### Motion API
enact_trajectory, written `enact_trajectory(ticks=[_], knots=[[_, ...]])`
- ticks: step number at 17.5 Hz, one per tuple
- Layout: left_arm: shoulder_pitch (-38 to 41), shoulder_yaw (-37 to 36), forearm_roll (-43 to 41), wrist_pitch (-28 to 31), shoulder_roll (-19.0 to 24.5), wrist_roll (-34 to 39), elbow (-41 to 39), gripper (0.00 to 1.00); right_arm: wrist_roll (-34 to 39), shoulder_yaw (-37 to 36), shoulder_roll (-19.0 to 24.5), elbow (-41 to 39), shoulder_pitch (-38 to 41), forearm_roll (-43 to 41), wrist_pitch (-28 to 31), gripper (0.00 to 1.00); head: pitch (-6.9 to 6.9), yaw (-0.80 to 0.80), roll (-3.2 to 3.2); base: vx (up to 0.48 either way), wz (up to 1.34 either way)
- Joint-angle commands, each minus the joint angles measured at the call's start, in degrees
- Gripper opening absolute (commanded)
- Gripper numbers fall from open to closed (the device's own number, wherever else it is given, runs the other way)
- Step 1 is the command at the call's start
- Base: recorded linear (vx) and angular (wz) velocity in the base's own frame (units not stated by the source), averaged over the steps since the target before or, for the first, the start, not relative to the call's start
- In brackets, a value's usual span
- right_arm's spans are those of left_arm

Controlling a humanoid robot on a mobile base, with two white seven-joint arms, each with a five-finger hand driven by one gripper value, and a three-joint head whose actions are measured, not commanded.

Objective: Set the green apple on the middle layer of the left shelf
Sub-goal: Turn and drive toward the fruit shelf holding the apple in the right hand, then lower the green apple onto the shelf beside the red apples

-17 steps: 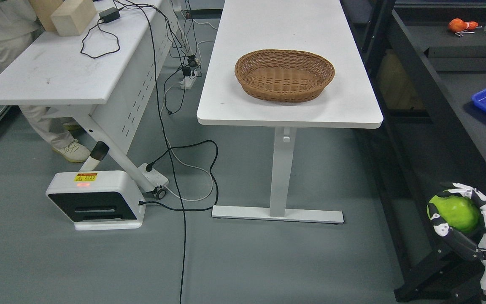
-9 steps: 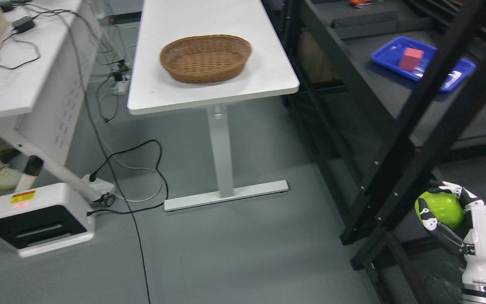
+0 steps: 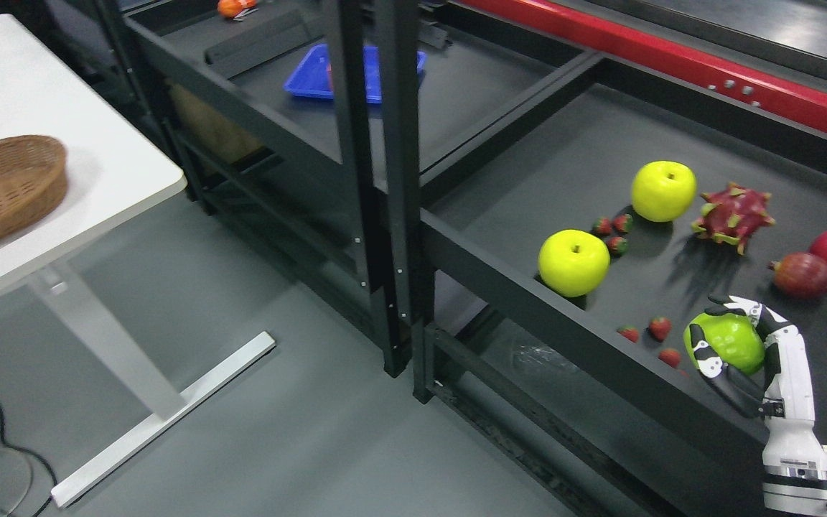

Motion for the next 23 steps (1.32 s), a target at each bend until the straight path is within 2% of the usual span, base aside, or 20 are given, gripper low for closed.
enact_trajectory(ticks=[1,5,9,11,13,15,18,21,23], knots=[[0.0,0.0,0.0,0.0,1.0,0.0,0.0,1.00,-0.4,1.5,-0.9,0.0,-1.2,-0.2,0.0,0.00,0.00,0.00,0.00,0.051,-0.90],[0.0,0.0,0.0,0.0,1.0,0.0,0.0,1.00,-0.3,1.7,-0.9,0.0,-2.7,0.1,3.3,0.00,0.00,0.00,0.00,0.125,-0.57],[0.0,0.0,0.0,0.1,1.0,0.0,0.0,1.00,-0.4,0.5,-0.9,0.0,-5.5,0.7,3.1,0.00,0.00,0.00,0.00,0.151,-0.48],[0.0,0.0,0.0,0.0,1.0,0.0,0.0,1.00,-0.3,1.0,-0.9,0.0,-8.1,3.7,4.4,0.00,0.00,0.00,0.00,0.187,-0.33],[0.0,0.0,0.0,0.1,1.0,0.0,0.0,1.00,0.2,1.7,-0.9,0.2,-9.2,8.0,9.8,0.00,-0.01,0.00,0.00,0.186,-0.20],[0.0,0.0,0.1,0.1,1.0,0.0,0.0,1.00,0.7,1.9,-0.9,0.5,-9.2,10.7,12.8,0.00,-0.01,0.00,0.00,0.176,-0.13],[0.0,0.0,0.0,0.0,1.0,0.0,0.0,1.00,5.1,3.0,-0.9,1.3,-9.5,17.2,16.8,0.00,-0.01,0.00,0.00,0.177,-0.09],[0.0,0.0,0.0,0.1,1.0,0.0,0.1,1.00,6.3,3.1,-0.9,1.4,-8.9,19.1,18.0,0.00,-0.01,0.00,0.00,0.165,-0.05],[0.0,0.0,0.0,0.0,1.0,0.0,0.0,1.00,6.2,3.1,-0.9,1.1,-7.7,18.9,18.0,0.04,-0.01,0.00,0.00,0.141,-0.01]])
